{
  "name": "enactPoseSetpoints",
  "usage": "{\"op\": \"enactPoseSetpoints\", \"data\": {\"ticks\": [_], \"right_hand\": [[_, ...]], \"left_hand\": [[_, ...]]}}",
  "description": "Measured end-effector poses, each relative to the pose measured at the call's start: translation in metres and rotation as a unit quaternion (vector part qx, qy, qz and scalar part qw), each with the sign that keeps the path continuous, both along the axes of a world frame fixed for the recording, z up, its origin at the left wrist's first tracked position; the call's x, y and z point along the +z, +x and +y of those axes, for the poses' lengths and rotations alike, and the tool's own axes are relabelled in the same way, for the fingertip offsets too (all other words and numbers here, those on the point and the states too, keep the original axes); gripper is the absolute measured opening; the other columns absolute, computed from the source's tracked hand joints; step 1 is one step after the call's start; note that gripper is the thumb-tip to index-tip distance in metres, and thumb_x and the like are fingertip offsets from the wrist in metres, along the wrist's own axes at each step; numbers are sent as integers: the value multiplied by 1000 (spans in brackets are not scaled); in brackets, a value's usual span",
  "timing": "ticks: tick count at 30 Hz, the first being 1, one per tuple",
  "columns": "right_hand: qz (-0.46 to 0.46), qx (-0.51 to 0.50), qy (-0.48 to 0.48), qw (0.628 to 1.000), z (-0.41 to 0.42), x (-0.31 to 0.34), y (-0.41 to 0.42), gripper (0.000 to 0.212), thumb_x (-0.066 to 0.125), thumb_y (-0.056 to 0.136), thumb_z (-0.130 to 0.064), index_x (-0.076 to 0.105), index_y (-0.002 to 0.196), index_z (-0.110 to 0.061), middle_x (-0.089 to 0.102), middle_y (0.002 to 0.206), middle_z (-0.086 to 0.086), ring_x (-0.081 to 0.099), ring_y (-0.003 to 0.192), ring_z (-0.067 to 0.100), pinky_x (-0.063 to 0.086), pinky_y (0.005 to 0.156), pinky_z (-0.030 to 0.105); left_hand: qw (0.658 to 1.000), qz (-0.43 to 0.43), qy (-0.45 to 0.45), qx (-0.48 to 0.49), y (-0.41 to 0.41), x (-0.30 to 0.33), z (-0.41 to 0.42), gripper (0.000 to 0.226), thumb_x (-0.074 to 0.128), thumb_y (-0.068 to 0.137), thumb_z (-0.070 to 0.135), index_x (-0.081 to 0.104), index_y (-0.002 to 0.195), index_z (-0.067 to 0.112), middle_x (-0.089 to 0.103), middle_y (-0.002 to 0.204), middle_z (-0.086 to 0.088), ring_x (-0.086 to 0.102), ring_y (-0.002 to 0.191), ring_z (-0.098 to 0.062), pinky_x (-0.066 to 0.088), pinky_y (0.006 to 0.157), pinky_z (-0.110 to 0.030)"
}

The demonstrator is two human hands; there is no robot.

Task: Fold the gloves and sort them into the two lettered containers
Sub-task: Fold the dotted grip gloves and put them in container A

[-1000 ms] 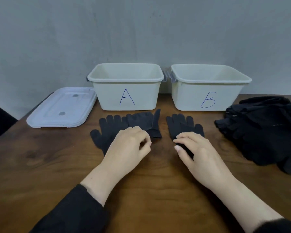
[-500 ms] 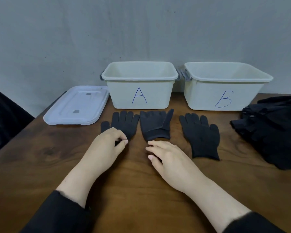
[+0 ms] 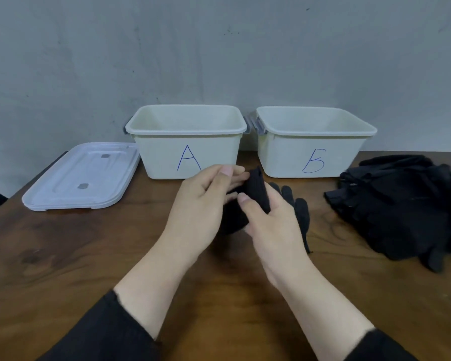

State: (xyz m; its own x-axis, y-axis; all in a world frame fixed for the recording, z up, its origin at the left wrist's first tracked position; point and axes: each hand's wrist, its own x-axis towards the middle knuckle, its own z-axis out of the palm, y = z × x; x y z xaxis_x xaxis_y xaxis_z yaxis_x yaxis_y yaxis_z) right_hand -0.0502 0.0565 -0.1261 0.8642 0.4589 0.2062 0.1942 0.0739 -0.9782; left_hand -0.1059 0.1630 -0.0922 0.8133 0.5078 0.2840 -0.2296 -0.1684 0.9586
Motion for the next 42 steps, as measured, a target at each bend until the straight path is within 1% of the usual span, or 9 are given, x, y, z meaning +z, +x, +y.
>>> {"op": "enactPoseSetpoints", "data": {"ticks": [3,6,9,12,14,18,22,28,42], "right_hand": [[-25,-60,-67,996,-29,28,30,21,53,102,-25,74,101,-23,77,95,-4,73,94,18,60,87,44],[-83,-66,-166,980,-58,66,69,16,57,99,-25,72,96,-23,77,92,-5,73,88,14,59,79,33],[-113,-57,-211,969,-68,90,103,13,61,93,-23,73,90,-22,76,90,2,73,90,26,58,88,50],[-161,-63,-292,941,-64,102,129,15,60,93,-22,73,88,-18,74,85,5,71,76,15,56,70,30],[-214,-100,-306,922,-60,109,142,15,59,95,-23,71,88,-20,71,79,-1,64,63,1,47,56,17],[-258,-129,-225,931,-59,103,150,14,58,98,-22,70,92,-26,70,79,0,65,66,17,55,60,34],[-285,-38,-278,917,-74,33,128,25,63,96,-10,70,94,-34,70,95,-18,63,95,-1,47,90,15],[-281,22,-355,892,-109,-67,102,22,64,98,-23,74,117,-30,59,132,-24,49,127,-9,35,112,18],[-343,78,-370,860,-120,-63,101,26,58,101,-30,71,124,-32,55,138,-23,45,130,-6,34,112,18]], "left_hand": [[999,-36,12,33,15,-8,0,29,41,106,23,69,103,18,76,92,1,72,91,-12,58,82,-29],[987,13,145,68,30,-38,3,24,46,103,29,69,103,26,72,89,10,67,88,-4,54,83,-23],[903,95,418,-23,38,-72,-5,28,46,103,29,68,120,29,66,116,16,57,107,1,41,97,-15],[810,143,558,-110,43,-93,-14,35,43,103,28,61,133,30,54,136,14,47,124,-6,30,110,-31],[805,151,562,-118,42,-96,-15,38,42,103,28,58,137,32,50,140,14,43,126,-7,27,110,-32],[823,137,542,-98,38,-93,-15,38,42,103,30,56,138,33,51,136,16,44,123,-5,29,111,-31],[833,141,527,-92,37,-89,-12,38,42,103,31,53,140,32,48,141,16,41,127,-4,30,111,-31],[808,163,553,-123,41,-94,-14,39,41,104,36,50,142,36,41,148,16,31,136,-5,23,114,-32],[810,163,555,-101,39,-93,-16,34,44,103,38,60,133,36,49,135,20,43,121,0,32,108,-28]]}}
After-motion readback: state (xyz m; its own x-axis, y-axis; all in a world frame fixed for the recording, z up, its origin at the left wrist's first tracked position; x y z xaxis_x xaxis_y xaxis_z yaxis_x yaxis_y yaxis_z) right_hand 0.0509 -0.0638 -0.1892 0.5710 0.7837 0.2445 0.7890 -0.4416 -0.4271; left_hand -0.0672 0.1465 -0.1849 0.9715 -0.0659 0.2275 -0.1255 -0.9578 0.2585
